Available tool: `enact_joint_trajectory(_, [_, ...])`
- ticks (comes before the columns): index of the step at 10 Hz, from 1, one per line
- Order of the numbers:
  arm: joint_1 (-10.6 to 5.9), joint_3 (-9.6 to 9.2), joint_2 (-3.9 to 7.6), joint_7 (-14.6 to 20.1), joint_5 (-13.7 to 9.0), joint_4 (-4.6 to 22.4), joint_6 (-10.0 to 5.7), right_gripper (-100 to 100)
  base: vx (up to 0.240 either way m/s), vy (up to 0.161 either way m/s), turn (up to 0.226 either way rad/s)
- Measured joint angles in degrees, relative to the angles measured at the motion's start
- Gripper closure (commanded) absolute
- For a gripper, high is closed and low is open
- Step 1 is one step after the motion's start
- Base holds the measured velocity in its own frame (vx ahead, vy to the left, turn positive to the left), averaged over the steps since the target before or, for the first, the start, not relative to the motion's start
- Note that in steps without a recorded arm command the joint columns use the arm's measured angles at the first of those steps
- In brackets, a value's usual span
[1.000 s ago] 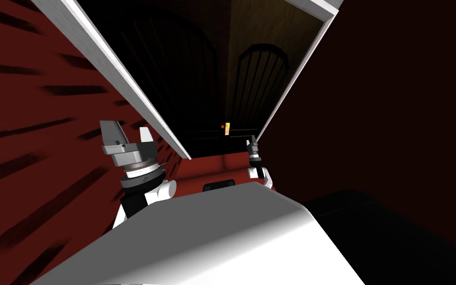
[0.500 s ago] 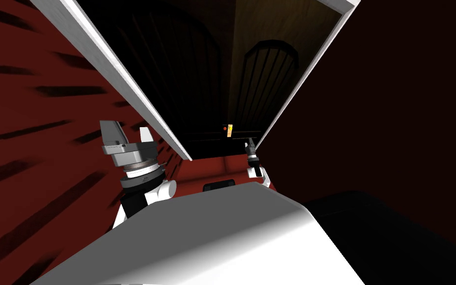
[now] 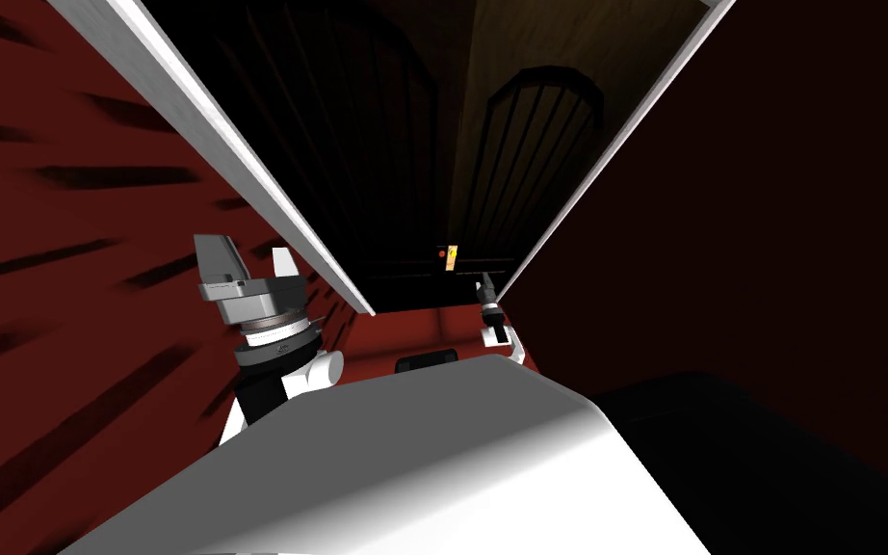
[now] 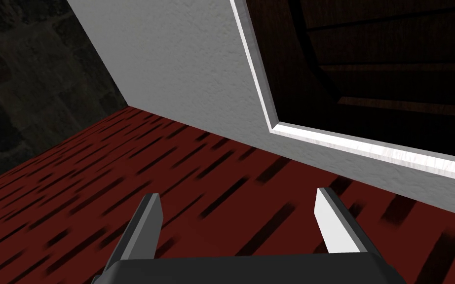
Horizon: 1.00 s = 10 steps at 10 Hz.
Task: Pull the door open
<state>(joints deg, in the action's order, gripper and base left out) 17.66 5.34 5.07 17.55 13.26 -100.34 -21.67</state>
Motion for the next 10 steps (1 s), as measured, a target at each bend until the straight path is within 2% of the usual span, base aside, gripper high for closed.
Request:
enact_joint_trajectory(4, [-1.59,0.66,0.25,2.23,1.65,4.92,1.15,-100,0.145,0.013,0.050])
enact_joint_trajectory(5, [-2.06,0.74,-0.09,2.55,2.16,6.29,1.32,-100,0.178,0.007,0.048])
enact_joint_trajectory(9, [-3.94,1.35,0.00,4.93,3.96,11.35,2.86,-100,0.192,0.001,0.053])
enact_joint_trajectory(10, [-4.28,1.49,-0.27,5.31,4.42,12.65,3.00,-100,0.190,-0.021,0.041])
